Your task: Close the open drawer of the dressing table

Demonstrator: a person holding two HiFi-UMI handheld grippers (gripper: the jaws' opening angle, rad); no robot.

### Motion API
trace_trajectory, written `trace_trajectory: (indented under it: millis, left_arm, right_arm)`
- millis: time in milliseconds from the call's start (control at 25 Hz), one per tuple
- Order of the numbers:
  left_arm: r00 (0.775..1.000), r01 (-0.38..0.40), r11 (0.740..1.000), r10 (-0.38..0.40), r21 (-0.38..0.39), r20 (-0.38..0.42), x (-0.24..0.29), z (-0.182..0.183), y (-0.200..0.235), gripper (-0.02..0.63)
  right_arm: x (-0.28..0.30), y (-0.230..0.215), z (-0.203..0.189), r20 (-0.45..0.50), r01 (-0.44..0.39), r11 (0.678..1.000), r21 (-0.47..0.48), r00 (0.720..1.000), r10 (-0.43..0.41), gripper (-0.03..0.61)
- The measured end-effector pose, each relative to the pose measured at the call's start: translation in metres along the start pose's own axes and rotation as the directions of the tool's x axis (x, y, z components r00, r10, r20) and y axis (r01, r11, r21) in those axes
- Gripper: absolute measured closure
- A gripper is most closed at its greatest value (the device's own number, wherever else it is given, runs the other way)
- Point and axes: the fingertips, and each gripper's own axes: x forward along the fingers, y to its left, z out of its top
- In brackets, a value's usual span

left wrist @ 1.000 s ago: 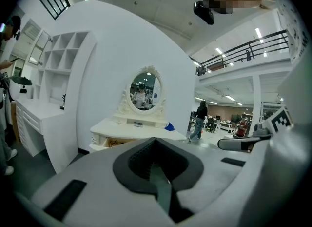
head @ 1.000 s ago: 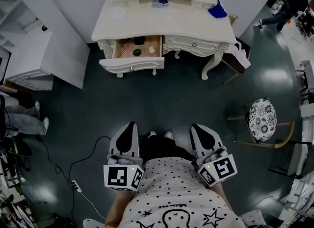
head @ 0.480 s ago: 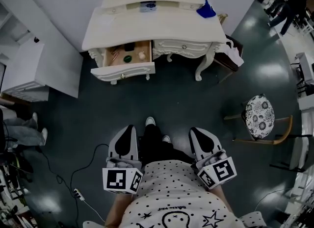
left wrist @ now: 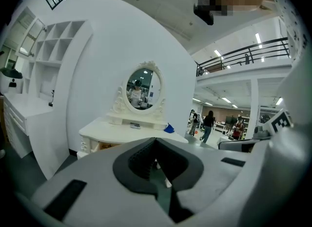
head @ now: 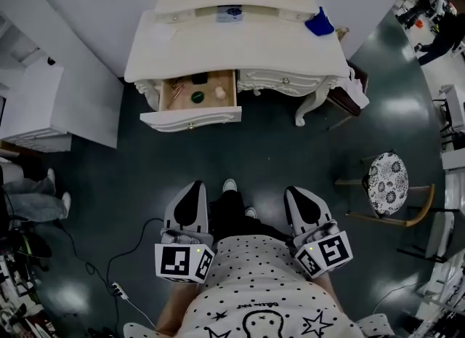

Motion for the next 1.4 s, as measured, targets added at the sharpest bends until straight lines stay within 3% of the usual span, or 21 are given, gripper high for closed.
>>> trace_trajectory:
  millis: [280,720,1080,1400]
  left_arm:
    - [1.000,-0.005,1.000,0.005,-0.001,0.002,0.042,0.030,0.057,0.601]
    - [0.999,-0.035,0.999,0.035,-0.017,-0.010,0.070,0.038,0.114,0.601]
    - [0.997,-0.067,0.997,0.066,-0.029,-0.026,0.087,0.037,0.132,0.601]
    - [0.993,-0.111,0.993,0.110,-0.041,-0.028,0.127,0.044,0.135,0.601]
  right_arm:
    - [0.068,0.008,0.035,0.011,0.001,1.000,-0.004,1.000,-0.001,0.569]
    - [0.123,0.011,0.040,-0.020,0.017,1.000,-0.003,1.000,-0.017,0.569]
    - [0.143,-0.002,0.040,-0.053,0.029,1.000,0.004,0.998,-0.029,0.569]
    - [0.174,-0.037,0.053,-0.071,-0.007,1.000,0.002,0.997,0.007,0.569]
